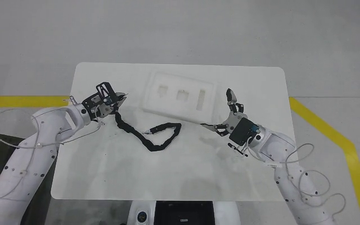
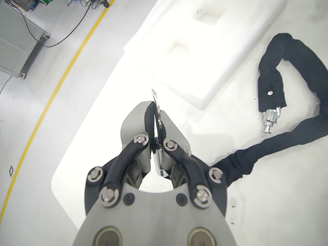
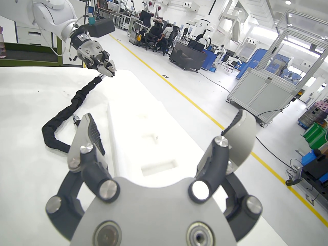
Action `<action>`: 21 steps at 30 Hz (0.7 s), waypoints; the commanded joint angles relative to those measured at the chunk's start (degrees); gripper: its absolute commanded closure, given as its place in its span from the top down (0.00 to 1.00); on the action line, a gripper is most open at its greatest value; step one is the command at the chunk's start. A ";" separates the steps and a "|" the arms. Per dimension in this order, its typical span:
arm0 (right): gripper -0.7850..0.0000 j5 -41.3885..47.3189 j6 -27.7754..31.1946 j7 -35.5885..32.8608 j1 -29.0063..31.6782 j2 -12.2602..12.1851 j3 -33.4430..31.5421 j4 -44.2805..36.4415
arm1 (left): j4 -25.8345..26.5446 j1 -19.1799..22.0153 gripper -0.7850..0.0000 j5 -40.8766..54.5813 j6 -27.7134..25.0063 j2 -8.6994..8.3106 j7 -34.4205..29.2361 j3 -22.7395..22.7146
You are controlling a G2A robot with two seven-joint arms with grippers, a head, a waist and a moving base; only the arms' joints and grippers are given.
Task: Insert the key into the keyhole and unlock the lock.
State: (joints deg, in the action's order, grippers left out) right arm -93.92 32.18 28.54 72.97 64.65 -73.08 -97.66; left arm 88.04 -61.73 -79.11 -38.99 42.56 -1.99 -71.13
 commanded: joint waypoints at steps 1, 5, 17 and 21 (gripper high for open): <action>1.00 0.00 0.00 0.00 0.00 0.00 0.00 0.00 | -0.91 1.37 0.00 -0.71 -0.27 0.47 -0.84 1.83; 1.00 0.00 0.00 0.00 0.00 0.00 0.00 0.00 | -4.26 5.08 0.00 -1.39 0.42 1.84 -2.83 5.84; 1.00 0.00 0.00 0.00 0.00 0.00 0.00 0.00 | -13.06 12.59 0.88 -3.70 2.15 5.45 -5.33 14.20; 1.00 0.00 0.00 0.00 0.00 0.00 0.00 0.00 | -14.14 13.27 1.00 -2.64 1.71 5.99 -3.19 14.51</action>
State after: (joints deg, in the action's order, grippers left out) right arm -93.92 32.18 28.54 72.97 64.65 -73.08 -97.66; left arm 74.07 -48.49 -82.14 -37.19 48.49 -5.78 -56.51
